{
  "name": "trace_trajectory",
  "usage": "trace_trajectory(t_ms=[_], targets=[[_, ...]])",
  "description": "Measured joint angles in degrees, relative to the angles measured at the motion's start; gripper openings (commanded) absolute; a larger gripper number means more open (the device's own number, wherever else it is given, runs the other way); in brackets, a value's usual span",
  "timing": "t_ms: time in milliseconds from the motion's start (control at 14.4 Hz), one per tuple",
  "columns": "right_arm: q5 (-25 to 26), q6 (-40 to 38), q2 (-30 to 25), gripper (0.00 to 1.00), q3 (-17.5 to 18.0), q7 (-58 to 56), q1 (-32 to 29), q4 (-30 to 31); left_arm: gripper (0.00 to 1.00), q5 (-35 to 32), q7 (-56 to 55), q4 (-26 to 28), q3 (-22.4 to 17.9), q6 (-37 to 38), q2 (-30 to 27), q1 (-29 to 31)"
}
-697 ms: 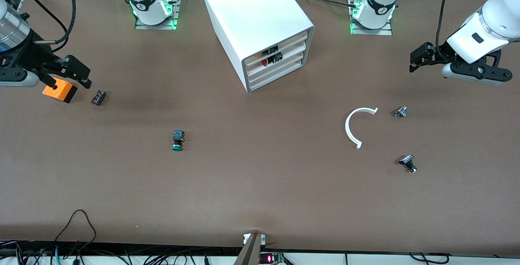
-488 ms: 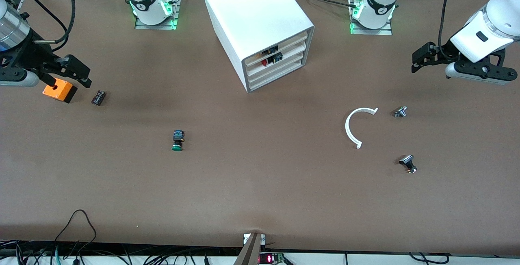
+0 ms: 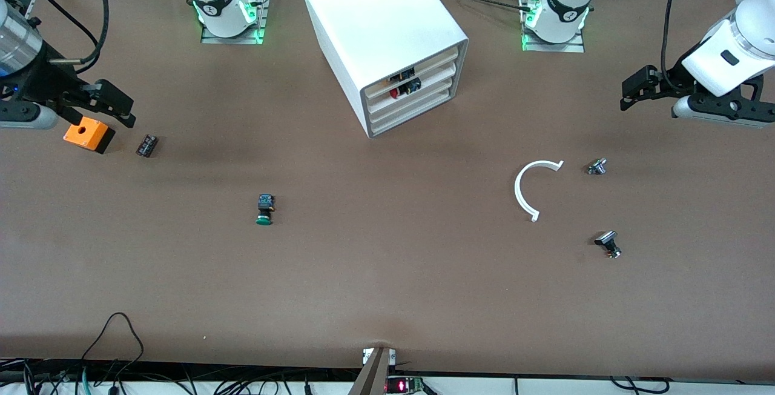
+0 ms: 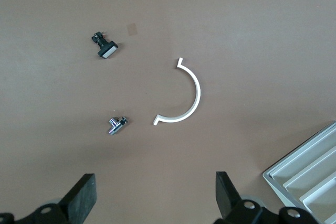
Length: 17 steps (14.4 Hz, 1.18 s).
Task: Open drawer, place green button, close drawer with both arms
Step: 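Move the right gripper toward the green push button, then grasp the green button with the right gripper while the left gripper reaches the drawer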
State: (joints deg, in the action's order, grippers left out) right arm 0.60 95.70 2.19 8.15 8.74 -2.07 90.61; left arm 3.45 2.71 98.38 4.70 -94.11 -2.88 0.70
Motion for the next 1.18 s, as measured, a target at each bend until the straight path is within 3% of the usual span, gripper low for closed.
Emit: trace_trajectory(t_ms=[418,766,1184], targets=[[-0.44,-1.38,4.09,0.99,0.37,-0.04,0.43,0.51,1.0,0.0,0.0,-0.05,0.28,1.39,1.0,-0.01],[-0.83,4.39,9.09,0.99,0.7,-0.04,3.68,0.56,1.0,1.29,0.04,-2.56,0.27,1.82,4.83,0.07],[-0.84,14.75,15.41,0.99,0.78,-0.41,6.69,2.25,1.0,15.86,1.06,-3.95,0.91,6.99,7.88,-0.55]])
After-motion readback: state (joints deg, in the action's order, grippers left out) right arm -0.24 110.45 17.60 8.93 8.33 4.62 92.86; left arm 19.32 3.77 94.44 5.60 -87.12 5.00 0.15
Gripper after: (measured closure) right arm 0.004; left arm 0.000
